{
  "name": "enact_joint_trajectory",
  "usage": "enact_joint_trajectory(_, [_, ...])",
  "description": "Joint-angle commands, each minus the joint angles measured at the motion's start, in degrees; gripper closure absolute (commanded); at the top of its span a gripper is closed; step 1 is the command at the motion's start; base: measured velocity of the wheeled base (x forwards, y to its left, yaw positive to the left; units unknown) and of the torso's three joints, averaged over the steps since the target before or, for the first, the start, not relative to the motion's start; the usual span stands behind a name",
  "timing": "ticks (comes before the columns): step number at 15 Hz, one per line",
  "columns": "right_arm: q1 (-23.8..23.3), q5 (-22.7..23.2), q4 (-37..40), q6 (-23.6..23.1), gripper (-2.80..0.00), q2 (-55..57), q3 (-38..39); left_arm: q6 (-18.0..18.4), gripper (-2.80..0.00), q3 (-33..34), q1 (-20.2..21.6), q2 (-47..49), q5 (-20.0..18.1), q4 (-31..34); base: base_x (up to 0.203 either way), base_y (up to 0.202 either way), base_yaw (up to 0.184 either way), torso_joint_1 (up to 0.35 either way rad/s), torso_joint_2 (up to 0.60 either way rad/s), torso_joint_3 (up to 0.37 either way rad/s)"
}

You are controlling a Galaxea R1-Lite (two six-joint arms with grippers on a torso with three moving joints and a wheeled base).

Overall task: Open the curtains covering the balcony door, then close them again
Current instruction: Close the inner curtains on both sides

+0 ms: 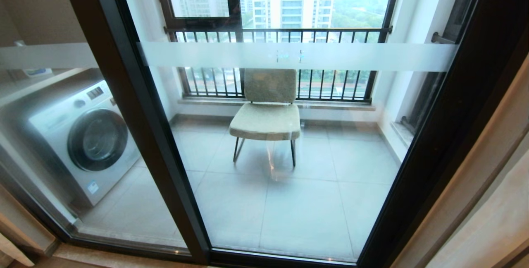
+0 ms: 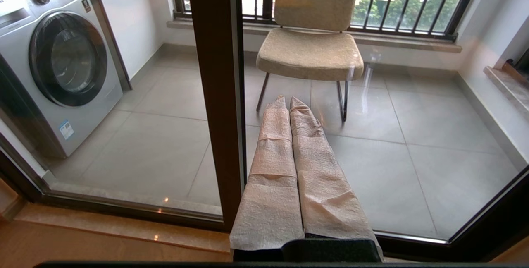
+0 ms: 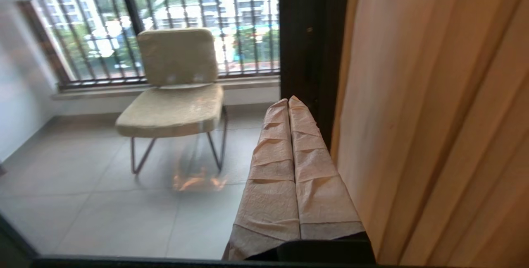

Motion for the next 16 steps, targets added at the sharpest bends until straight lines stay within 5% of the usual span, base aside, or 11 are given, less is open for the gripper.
enact_joint_trajectory(1, [-9.28,3.17,-0.46,0.10,0.00,8.44,-4.91,-0.03,0.00,0.01,0.00,-0.02,0.02,0.00,0.000,0.000,0.000,0.000,0.00,0.000])
enact_joint_trajectory(4, [-17.01,4.51,-0.78,-0.15,0.00,13.13,-9.43,-0.03,0.00,0.01,0.00,-0.02,0.02,0.00,0.000,0.000,0.000,0.000,0.00,0.000])
enact_joint_trajectory(5, [-18.31,4.52,-0.73,-0.18,-2.80,13.85,-10.73,-0.03,0.00,0.01,0.00,-0.02,0.02,0.00,0.000,0.000,0.000,0.000,0.00,0.000])
enact_joint_trajectory(10, [-23.92,4.60,-1.12,-1.67,-2.80,14.60,-13.87,-0.03,0.00,0.01,0.00,-0.02,0.02,0.00,0.000,0.000,0.000,0.000,0.00,0.000])
enact_joint_trajectory(16, [-24.16,4.52,-5.62,-1.69,-2.80,22.51,-18.74,-0.03,0.00,0.01,0.00,-0.02,0.02,0.00,0.000,0.000,0.000,0.000,0.00,0.000])
